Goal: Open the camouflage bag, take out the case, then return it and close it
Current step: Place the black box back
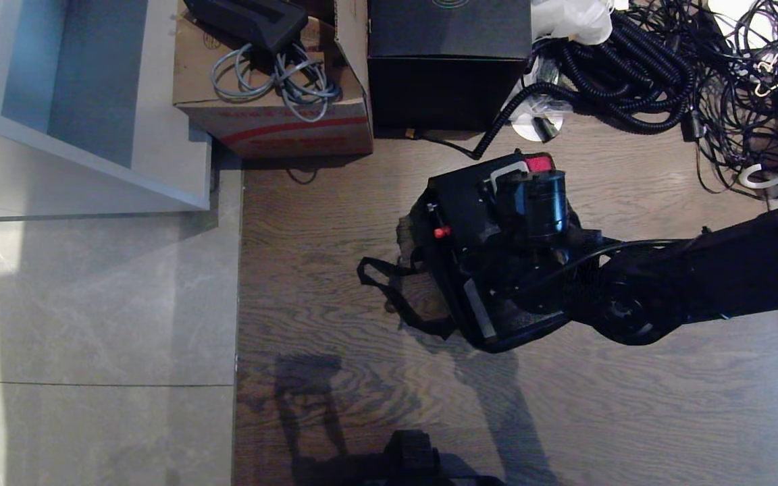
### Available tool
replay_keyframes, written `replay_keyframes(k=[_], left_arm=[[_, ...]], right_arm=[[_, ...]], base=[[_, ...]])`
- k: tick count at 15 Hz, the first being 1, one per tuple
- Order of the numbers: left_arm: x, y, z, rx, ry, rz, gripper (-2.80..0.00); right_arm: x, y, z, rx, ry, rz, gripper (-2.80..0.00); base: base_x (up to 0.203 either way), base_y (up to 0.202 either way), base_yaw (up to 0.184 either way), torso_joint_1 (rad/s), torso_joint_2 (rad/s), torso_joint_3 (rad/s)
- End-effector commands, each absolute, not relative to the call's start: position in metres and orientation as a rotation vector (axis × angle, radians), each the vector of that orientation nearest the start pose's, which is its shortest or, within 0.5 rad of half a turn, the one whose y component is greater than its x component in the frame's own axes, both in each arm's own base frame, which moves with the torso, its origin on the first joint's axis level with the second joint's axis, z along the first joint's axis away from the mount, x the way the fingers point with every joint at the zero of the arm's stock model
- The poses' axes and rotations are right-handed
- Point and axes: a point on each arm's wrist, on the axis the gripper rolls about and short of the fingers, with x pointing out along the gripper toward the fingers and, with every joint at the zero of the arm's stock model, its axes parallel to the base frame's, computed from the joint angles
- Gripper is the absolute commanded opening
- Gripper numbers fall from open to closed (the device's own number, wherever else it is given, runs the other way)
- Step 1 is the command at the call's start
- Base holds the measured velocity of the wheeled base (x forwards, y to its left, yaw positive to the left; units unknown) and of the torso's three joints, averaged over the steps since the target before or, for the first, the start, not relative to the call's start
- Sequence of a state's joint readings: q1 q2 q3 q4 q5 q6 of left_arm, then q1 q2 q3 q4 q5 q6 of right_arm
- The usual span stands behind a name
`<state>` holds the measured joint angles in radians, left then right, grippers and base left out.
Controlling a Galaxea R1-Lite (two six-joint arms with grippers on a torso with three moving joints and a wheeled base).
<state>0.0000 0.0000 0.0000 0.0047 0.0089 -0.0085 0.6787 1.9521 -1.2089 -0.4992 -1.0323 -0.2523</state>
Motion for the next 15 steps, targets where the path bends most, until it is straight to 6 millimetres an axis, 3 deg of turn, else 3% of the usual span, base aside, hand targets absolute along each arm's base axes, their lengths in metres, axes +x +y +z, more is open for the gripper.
replay_keyframes(k=[1,14,15], left_arm=[[-0.023,0.0,0.075,-0.009,0.003,0.009,-2.8],[-0.023,0.0,0.075,-0.009,0.003,0.009,-2.8],[-0.023,0.0,0.075,-0.009,0.003,0.009,-2.8]], right_arm=[[0.315,0.23,0.178,-0.455,0.221,-0.332,-2.8],[0.338,0.237,0.151,-0.46,0.233,-0.354,-2.8],[0.338,0.237,0.148,-0.461,0.235,-0.353,0.0]], base=[[0.0,0.0,0.0,0.0,0.0,0.0],[0.0,0.0,0.0,0.0,0.0,0.0],[0.0,0.0,0.0,0.0,0.0,0.0]])
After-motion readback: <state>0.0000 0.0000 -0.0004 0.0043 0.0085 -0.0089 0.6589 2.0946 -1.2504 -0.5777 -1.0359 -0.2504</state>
